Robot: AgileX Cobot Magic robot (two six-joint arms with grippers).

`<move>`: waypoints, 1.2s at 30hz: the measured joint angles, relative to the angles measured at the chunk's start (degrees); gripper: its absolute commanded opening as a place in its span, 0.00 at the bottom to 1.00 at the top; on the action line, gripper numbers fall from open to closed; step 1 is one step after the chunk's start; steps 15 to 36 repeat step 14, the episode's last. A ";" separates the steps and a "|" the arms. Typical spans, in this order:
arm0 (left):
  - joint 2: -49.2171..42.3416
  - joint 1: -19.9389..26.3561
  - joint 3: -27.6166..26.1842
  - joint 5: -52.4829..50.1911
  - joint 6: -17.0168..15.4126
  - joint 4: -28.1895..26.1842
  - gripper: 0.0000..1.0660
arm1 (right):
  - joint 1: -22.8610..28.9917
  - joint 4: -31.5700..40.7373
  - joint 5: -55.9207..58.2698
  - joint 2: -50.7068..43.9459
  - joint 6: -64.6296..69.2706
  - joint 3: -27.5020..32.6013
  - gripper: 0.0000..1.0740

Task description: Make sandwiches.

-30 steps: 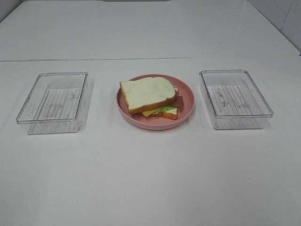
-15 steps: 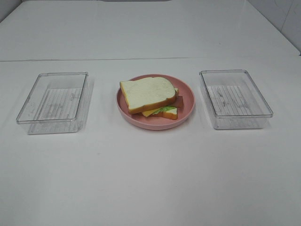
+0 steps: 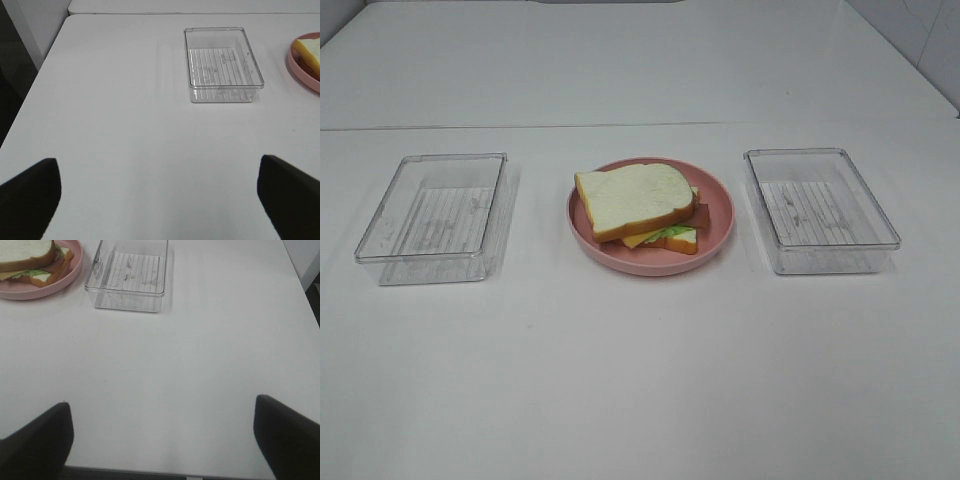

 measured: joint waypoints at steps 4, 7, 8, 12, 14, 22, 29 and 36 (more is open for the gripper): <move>0.00 0.00 0.00 0.00 0.00 0.00 0.95 | 0.00 0.00 0.00 0.00 0.00 0.00 0.88; 0.00 0.00 0.00 0.00 0.00 0.00 0.95 | 0.00 0.00 -0.06 0.00 0.00 0.00 0.88; 0.00 0.00 0.00 0.00 0.00 0.00 0.95 | 0.00 0.00 -0.06 0.00 0.00 0.00 0.88; 0.00 0.00 0.00 0.00 0.00 0.00 0.95 | 0.00 0.00 -0.17 0.00 0.00 0.00 0.88; 0.00 0.00 0.00 0.00 0.00 0.00 0.95 | 0.00 0.00 -0.17 0.00 0.00 0.00 0.88; 0.00 0.00 0.00 0.00 0.00 0.00 0.95 | 0.00 0.00 -0.17 0.00 0.00 0.00 0.88; 0.00 0.00 0.00 0.00 0.00 0.00 0.95 | 0.00 0.00 -0.17 0.00 0.00 0.00 0.88; 0.00 0.00 0.00 0.00 0.00 0.00 0.95 | 0.00 0.00 -0.17 0.00 0.00 0.00 0.88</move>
